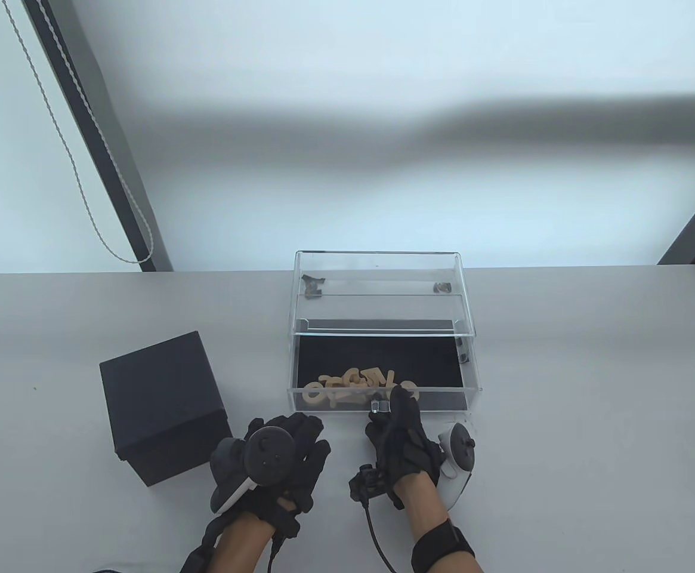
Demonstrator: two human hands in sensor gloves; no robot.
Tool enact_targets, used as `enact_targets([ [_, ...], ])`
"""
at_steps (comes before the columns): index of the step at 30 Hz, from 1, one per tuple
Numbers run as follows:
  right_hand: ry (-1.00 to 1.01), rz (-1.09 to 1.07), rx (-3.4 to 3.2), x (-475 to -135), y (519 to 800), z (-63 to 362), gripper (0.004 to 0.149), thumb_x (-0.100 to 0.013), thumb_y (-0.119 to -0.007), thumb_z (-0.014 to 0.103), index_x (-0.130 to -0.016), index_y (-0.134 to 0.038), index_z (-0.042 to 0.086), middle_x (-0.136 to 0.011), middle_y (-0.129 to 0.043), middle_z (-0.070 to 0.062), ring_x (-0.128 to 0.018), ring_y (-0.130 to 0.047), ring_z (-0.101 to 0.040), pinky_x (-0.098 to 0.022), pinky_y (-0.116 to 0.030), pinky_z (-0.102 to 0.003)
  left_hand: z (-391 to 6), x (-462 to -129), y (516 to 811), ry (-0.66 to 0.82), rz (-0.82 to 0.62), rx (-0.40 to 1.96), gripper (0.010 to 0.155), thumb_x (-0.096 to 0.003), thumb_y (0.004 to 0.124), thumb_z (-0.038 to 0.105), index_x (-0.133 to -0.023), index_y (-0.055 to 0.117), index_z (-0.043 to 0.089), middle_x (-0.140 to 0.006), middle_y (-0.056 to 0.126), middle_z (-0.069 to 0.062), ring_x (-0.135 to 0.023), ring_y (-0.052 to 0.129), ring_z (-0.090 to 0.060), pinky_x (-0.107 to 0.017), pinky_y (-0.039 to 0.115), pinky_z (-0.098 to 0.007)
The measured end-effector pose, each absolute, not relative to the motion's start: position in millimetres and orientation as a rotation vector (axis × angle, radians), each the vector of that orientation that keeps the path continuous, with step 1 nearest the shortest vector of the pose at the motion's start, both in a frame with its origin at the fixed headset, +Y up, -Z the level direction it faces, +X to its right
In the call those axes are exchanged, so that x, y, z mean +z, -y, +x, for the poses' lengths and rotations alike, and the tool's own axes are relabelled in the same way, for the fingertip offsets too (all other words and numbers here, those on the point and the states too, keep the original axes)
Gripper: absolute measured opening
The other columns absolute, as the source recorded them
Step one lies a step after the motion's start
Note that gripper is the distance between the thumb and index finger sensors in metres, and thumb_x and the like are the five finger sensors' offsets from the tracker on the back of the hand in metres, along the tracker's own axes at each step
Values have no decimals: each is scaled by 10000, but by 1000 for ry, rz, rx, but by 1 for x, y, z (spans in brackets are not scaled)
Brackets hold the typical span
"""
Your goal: Pour number blocks into a drawer
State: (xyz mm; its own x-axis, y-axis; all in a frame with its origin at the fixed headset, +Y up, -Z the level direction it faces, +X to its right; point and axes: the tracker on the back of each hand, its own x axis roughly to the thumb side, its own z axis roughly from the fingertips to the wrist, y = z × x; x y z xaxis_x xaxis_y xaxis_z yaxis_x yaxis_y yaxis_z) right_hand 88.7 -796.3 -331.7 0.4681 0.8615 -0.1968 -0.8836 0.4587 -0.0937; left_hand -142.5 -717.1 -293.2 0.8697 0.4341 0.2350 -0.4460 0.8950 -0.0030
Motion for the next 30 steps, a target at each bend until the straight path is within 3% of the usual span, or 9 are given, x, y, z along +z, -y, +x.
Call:
enact_targets([
  [30, -218, -52, 1188, -409, 798, 100, 939, -553, -574, 600, -930, 43, 1, -956, 85, -387, -940, -214, -641, -698, -318, -675, -142, -295, 722, 233, -14, 469, 660, -461, 628, 624, -966, 756, 218, -1062, 807, -114, -965, 737, -415, -749, 454, -685],
])
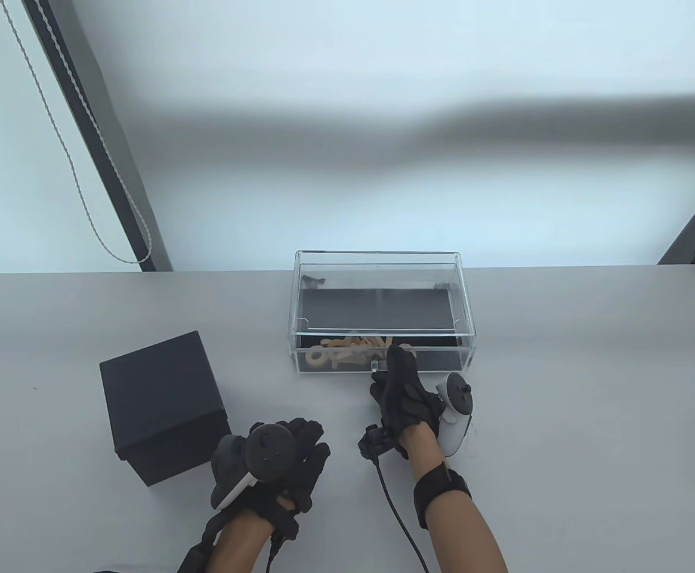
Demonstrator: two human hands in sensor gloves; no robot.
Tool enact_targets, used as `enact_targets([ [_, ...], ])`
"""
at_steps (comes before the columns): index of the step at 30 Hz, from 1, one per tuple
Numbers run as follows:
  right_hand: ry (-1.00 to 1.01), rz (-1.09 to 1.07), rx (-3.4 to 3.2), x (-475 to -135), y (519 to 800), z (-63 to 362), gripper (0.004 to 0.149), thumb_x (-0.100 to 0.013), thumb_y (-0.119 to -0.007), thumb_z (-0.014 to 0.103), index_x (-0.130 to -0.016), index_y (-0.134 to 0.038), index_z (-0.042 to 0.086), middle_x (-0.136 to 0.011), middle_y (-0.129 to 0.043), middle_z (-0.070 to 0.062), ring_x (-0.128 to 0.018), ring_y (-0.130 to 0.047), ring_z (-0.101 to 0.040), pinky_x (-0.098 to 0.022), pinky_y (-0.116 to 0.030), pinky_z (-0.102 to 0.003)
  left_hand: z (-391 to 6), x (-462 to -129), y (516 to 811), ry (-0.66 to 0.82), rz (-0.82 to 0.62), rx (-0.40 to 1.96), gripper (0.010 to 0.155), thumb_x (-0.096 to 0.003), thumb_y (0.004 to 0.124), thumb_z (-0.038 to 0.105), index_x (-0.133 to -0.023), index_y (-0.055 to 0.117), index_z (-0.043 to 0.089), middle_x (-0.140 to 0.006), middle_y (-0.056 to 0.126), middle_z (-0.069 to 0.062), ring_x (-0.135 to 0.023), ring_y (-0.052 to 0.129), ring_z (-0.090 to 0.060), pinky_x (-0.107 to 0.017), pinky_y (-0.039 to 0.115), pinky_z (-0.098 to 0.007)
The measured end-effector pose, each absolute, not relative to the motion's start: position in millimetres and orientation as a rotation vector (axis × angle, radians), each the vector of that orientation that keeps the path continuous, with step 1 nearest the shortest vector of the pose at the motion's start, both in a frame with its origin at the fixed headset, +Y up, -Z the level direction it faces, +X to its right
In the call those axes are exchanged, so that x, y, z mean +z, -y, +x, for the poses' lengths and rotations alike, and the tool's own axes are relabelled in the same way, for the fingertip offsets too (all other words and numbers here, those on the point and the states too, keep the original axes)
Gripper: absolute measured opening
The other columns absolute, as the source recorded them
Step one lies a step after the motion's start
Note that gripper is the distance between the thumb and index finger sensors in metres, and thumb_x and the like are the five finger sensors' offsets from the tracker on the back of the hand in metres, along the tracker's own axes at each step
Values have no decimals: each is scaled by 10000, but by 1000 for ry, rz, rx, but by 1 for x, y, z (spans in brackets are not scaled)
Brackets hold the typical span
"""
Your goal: Pour number blocks into a drawer
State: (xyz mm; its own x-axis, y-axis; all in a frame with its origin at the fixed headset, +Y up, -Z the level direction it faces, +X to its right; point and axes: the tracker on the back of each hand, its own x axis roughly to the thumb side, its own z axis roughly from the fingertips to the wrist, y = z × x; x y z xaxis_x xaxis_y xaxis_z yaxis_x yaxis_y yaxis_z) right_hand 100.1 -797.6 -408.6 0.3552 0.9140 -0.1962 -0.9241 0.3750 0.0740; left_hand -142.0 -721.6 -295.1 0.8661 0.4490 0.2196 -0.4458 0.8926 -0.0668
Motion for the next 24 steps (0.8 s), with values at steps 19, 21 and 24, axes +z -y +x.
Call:
enact_targets([
  [19, -233, -14, 1211, -424, 798, 104, 906, -558, -568, 603, -965, 6, 32, -984, 76, -369, -960, -237, -633, -695, -352, -692, -143, -297, 723, 230, -30, 468, 659, -461, 629, 623, -964, 759, 217, -1059, 810, -116, -964, 738, -416, -749, 455, -685],
  [21, -224, -15, 1213, -423, 798, 105, 898, -557, -572, 599, -979, -8, 43, -994, 60, -365, -957, -251, -636, -691, -362, -691, -143, -297, 724, 231, -29, 468, 659, -461, 628, 623, -964, 759, 217, -1059, 810, -116, -965, 737, -416, -748, 454, -685],
  [24, -215, -17, 1214, -419, 797, 108, 873, -552, -574, 596, -1011, -42, 78, -1006, 36, -360, -950, -268, -640, -684, -373, -693, -142, -298, 724, 235, -31, 468, 659, -461, 628, 623, -964, 759, 217, -1059, 809, -115, -964, 739, -415, -748, 455, -685],
])
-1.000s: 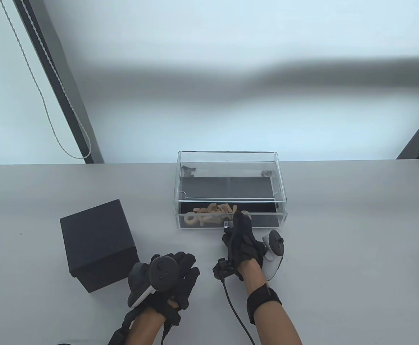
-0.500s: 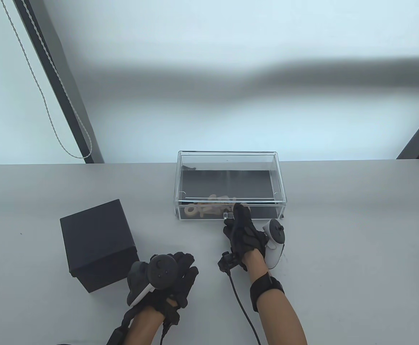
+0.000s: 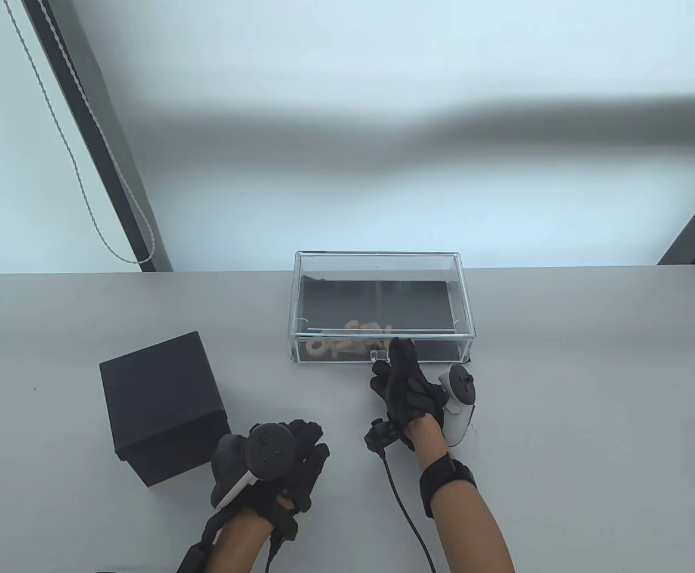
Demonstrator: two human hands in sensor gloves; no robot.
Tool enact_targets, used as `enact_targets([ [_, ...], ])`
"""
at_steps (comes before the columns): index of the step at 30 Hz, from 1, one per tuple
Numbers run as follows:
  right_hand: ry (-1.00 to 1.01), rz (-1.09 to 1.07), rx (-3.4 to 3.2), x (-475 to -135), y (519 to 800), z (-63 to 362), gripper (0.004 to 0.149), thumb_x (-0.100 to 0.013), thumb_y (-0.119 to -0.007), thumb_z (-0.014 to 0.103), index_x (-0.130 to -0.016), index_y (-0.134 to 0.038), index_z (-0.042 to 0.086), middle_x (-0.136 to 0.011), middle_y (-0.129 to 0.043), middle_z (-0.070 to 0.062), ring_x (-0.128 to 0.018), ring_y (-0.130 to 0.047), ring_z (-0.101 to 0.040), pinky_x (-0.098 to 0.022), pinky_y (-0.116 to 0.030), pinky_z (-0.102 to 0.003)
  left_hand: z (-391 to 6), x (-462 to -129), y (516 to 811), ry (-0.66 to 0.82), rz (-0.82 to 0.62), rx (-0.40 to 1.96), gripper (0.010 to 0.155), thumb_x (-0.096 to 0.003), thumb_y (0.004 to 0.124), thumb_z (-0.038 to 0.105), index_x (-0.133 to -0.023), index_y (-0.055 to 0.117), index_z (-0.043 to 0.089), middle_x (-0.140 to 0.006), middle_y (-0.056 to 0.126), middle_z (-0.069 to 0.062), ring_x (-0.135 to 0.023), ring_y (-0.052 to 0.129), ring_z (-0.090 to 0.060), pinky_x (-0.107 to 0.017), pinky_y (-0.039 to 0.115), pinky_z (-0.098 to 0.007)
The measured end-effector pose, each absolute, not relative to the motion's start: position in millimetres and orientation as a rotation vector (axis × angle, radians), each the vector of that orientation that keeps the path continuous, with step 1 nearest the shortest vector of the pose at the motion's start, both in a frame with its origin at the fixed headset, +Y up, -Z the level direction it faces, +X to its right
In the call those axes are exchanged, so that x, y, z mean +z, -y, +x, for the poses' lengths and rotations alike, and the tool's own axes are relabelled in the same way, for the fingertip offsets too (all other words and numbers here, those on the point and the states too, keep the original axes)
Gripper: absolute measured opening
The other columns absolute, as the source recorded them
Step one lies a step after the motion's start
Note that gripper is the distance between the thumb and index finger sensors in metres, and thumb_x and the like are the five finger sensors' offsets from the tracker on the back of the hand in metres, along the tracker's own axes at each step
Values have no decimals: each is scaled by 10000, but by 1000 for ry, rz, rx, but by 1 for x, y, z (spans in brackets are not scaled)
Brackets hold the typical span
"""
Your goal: Pour number blocks into a drawer
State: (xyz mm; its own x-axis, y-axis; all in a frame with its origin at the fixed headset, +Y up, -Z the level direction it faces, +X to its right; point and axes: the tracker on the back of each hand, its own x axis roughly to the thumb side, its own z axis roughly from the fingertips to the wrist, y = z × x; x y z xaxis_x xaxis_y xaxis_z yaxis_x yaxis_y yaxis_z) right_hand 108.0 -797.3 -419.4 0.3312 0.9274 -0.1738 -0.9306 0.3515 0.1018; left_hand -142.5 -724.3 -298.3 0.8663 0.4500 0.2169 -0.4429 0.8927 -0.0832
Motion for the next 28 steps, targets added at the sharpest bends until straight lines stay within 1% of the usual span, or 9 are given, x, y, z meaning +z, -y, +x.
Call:
enact_targets([
  [7, -198, -3, 1214, -403, 789, 113, 868, -545, -581, 588, -1004, -65, 63, -1055, -85, -316, -948, -316, -624, -675, -407, -687, -141, -299, 726, 242, -39, 463, 659, -461, 629, 622, -963, 759, 218, -1059, 810, -114, -963, 739, -417, -747, 458, -685],
  [11, -223, 43, 1241, -385, 778, 118, 863, -544, -583, 586, -1006, -79, 60, -1058, -101, -317, -952, -325, -616, -674, -409, -688, -138, -299, 728, 250, -50, 455, 659, -461, 629, 622, -963, 760, 216, -1058, 810, -116, -963, 740, -416, -747, 458, -685],
  [18, -246, 83, 1278, -359, 774, 127, 851, -535, -599, 576, -1015, -129, 53, -1061, -138, -316, -945, -347, -617, -666, -410, -693, -139, -300, 728, 253, -50, 447, 660, -460, 629, 622, -963, 760, 216, -1059, 811, -117, -963, 742, -414, -745, 471, -684],
  [28, -280, 191, 1421, -329, 756, 146, 838, -530, -615, 558, -1014, -170, 39, -1062, -184, -318, -936, -380, -618, -658, -415, -695, -145, -301, 733, 224, -66, 445, 661, -459, 630, 622, -966, 756, 217, -1061, 808, -116, -962, 744, -414, -743, 476, -685],
])
